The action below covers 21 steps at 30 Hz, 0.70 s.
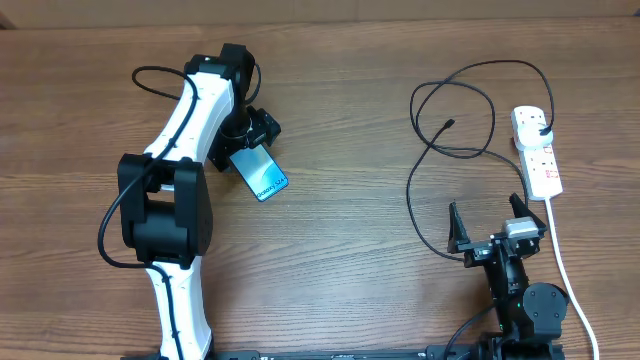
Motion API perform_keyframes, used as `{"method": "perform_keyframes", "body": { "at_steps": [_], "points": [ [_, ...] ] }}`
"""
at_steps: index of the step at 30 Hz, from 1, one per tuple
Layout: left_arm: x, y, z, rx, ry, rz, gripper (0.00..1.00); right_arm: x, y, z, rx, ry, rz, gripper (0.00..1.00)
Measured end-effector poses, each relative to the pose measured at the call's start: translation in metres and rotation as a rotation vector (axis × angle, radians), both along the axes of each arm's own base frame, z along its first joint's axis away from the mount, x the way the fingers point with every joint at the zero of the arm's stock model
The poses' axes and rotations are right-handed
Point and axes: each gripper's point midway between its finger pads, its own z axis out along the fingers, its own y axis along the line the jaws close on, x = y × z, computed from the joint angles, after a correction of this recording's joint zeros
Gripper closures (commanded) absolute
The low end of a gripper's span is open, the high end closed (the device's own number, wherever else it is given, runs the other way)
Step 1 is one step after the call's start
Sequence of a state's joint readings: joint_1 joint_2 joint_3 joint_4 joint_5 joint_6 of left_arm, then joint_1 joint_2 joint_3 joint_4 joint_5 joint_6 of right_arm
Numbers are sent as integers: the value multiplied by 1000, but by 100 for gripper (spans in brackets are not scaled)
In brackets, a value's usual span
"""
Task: Plug charger to phone and switch on socket
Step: 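Close the left gripper on the phone's short edge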
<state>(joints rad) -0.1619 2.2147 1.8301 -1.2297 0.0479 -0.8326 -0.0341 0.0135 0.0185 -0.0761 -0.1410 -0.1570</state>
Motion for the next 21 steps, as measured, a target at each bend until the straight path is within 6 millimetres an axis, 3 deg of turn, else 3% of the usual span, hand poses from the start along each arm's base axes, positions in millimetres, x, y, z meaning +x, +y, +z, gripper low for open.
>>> {"method": "perform_keyframes", "body": {
  "at_steps": [14, 21],
  "points": [
    [3, -2, -13, 9, -24, -9, 0, 0, 0, 0, -1, 0, 0, 0],
    [-10, -1, -36, 8, 4, 2, 0, 0, 0, 0, -1, 0, 0, 0]
  ]
}}
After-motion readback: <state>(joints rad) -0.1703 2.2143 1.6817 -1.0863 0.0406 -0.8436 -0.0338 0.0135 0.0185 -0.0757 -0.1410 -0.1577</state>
